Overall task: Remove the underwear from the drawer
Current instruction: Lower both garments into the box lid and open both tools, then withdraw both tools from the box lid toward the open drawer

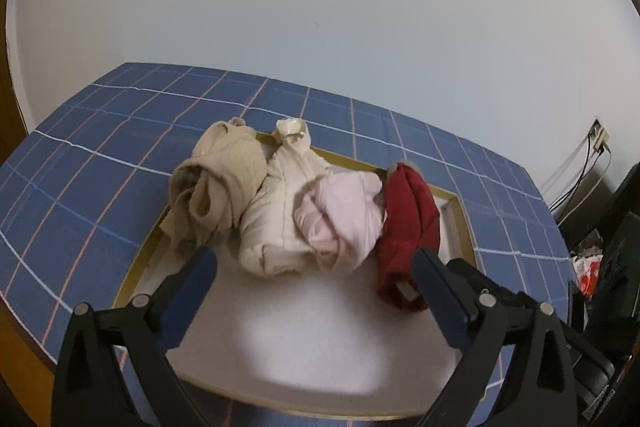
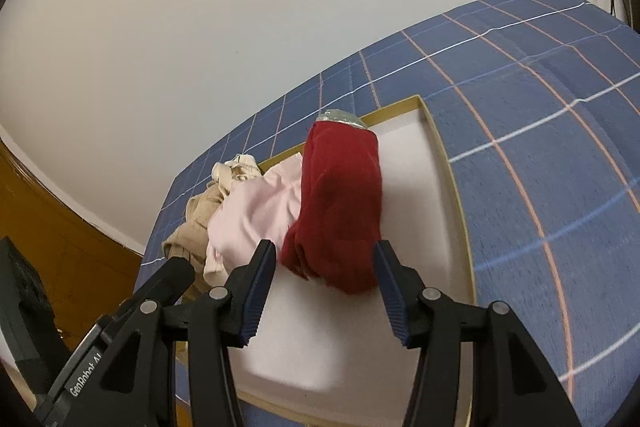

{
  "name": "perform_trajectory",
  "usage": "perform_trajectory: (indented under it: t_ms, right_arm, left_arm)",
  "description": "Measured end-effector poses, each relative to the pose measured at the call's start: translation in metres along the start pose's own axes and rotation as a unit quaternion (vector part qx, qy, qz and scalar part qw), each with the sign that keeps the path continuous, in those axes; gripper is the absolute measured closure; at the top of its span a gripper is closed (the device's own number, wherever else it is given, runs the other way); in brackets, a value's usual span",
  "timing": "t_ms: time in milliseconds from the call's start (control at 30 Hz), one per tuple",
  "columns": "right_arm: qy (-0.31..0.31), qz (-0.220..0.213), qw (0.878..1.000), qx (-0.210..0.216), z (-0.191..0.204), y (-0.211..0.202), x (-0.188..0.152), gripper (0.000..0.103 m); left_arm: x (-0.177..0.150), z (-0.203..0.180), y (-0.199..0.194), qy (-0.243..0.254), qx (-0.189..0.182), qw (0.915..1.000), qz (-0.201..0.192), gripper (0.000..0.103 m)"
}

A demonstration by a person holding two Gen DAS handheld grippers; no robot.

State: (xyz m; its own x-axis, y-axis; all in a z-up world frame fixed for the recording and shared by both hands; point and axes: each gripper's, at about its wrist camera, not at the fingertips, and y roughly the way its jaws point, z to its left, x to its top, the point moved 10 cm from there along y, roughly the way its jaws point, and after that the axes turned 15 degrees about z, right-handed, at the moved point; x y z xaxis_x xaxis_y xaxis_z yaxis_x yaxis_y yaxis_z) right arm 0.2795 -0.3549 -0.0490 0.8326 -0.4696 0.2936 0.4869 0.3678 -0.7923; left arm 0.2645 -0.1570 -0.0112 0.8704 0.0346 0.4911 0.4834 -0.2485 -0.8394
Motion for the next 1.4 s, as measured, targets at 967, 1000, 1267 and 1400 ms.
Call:
perform_trajectory:
  t_ms: [967,1000,1267,1400]
  right_arm:
    - [-0.040,-0.082,0.993,-0.074,-0.020,-0.054,-0.095,0.031]
    - [-0.042,-0.083,0.993,-0.074,-0.019,-0.055,-0.097,0.031]
    - [-0.063,-0.086,0.991,-0.078,-0.012,-0.064,-0.122,0.031]
    - [-0.077,-0.084,0.991,-0.076,-0.007,-0.066,-0.133,0.031]
  left_arm:
    - [-0.098,0.033,-0.046,0.096,0.076,0.9916,-0.041,0.002]
    - [-0.101,0.033,-0.047,0.097,0.075,0.9915,-0.042,0.002]
    - [-0.126,0.035,-0.052,0.110,0.071,0.9905,-0.042,0.002]
    - [-0.137,0.039,-0.052,0.111,0.074,0.9901,-0.042,0.002]
